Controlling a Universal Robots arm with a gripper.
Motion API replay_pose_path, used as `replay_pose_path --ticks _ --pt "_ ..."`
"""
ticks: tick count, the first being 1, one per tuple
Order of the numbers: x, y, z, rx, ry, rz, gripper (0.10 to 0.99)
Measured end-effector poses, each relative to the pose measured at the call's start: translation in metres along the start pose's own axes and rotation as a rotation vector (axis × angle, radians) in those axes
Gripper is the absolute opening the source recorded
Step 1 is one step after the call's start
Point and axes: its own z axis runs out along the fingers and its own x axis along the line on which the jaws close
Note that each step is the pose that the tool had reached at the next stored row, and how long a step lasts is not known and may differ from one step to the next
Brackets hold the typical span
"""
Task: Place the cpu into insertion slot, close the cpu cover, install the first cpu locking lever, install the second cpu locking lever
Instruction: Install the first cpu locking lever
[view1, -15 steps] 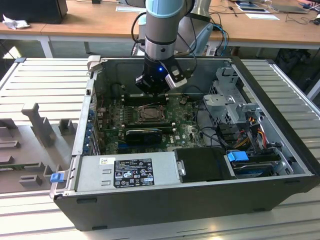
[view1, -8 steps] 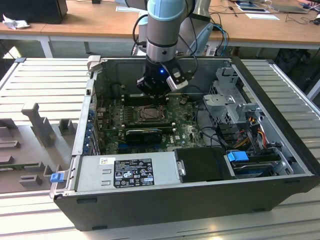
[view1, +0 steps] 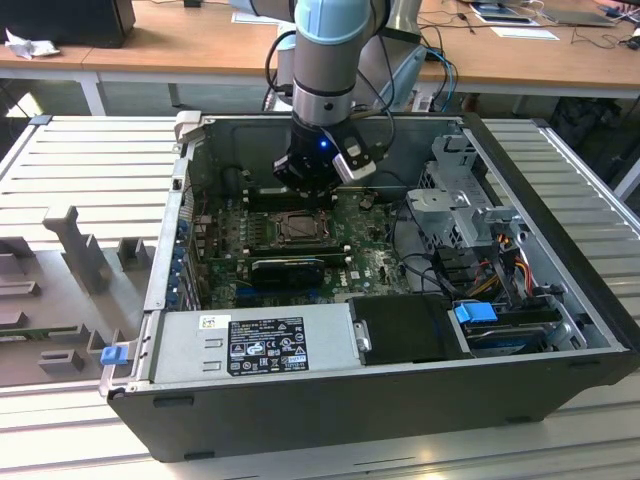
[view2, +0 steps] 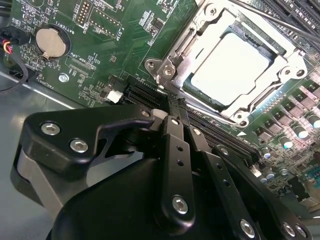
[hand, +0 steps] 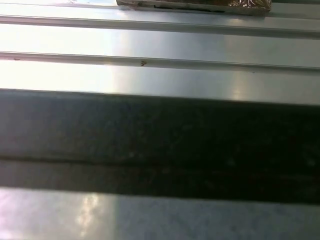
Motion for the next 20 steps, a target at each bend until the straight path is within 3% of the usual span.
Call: replay_pose_path --ticks 9,19,20 --pt "0.0001 -0.0011 0.0009 0.011 0.0005 0.000 0.106" --pt "0.0001 -0.0029 0.0039 0.011 0.0007 0.000 0.106" --pt "0.0001 -0.0023 -0.0012 0.009 0.0004 0.000 0.106"
